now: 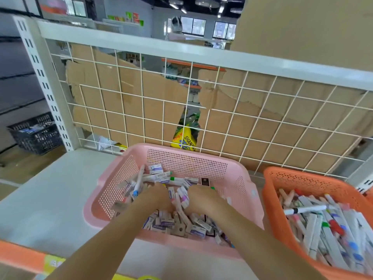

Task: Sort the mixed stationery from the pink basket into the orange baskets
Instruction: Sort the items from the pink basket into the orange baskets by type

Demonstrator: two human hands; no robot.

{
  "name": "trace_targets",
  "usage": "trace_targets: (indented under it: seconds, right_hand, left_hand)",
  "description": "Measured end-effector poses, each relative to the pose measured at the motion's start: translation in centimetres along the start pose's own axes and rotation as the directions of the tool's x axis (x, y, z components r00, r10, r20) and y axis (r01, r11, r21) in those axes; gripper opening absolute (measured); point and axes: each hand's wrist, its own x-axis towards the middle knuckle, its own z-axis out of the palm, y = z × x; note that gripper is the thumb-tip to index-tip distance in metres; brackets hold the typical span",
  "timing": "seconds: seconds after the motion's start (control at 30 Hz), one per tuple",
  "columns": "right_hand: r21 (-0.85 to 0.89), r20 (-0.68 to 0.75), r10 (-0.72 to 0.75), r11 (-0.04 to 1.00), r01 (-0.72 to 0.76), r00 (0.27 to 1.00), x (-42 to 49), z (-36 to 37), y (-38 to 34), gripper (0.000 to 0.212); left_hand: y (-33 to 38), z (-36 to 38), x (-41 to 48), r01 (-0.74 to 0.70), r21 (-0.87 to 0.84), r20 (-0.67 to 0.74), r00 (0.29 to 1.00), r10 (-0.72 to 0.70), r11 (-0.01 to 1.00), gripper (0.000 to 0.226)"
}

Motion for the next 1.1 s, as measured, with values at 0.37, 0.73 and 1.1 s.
trace_targets:
  seconds: [0.37, 0.73, 1.1]
  right_hand:
    - [0.187, 0.127, -0.036, 0.982, 0.012, 0.991, 0.7, 0.4, 0.3, 0.024]
    - [0.644, -0.209, 0.166, 0.765, 0.009, 0.964, 0.3, -1.4, 1.8, 0.016]
    - [0.647, -0.497, 0.377, 0.761, 0.045, 0.782, -6.5, -4.5, 5.4, 0.019]
  left_hand:
    - [-0.2, 0.9, 1.5, -0.072, -0.02, 0.039, 0.997, 0.072, 0.997, 0.046]
    - [0.0, -1.5, 0.2, -0.137, -0.402, -0.251, 0.967, 0.035, 0.905, 0.033]
    - [-0.6, -2.6, -2.4, -0.453, -0.535, -0.587, 0.806, 0.071, 0.713, 0.019]
